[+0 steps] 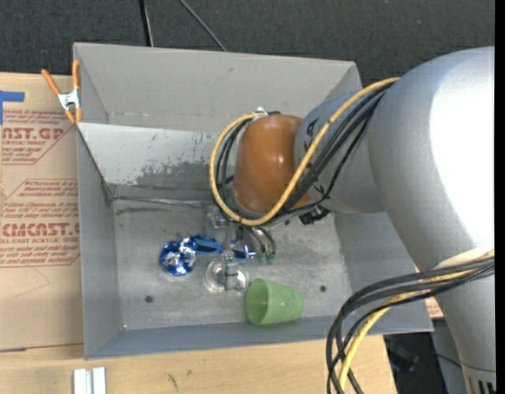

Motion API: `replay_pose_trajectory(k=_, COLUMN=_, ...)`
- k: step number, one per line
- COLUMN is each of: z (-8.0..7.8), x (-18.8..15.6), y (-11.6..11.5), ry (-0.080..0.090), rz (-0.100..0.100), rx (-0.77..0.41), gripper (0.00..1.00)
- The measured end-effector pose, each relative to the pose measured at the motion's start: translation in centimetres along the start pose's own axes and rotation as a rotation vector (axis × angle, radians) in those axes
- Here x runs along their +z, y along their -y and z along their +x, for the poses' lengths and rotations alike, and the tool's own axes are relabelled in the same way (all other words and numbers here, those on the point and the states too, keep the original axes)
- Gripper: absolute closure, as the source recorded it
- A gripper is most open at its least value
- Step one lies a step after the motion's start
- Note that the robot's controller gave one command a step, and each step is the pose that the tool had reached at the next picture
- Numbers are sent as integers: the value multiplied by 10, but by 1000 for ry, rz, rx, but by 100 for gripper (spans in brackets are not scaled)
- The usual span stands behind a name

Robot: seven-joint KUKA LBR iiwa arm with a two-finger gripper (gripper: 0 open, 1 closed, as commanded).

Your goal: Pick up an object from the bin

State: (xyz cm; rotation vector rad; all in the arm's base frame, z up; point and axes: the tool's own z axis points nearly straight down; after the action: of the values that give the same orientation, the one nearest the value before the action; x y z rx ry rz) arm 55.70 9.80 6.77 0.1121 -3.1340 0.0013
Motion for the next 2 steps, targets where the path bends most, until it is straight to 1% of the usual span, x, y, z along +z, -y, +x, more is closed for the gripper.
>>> replay_pose_trajectory(k=1, z=-2, x=-7, y=0, ry=-2, rz=-1, rx=1, gripper=100)
replay_pose_trajectory(k=2, z=5, x=-132, y=13, ry=16, rz=0, rx=-25, gripper=100)
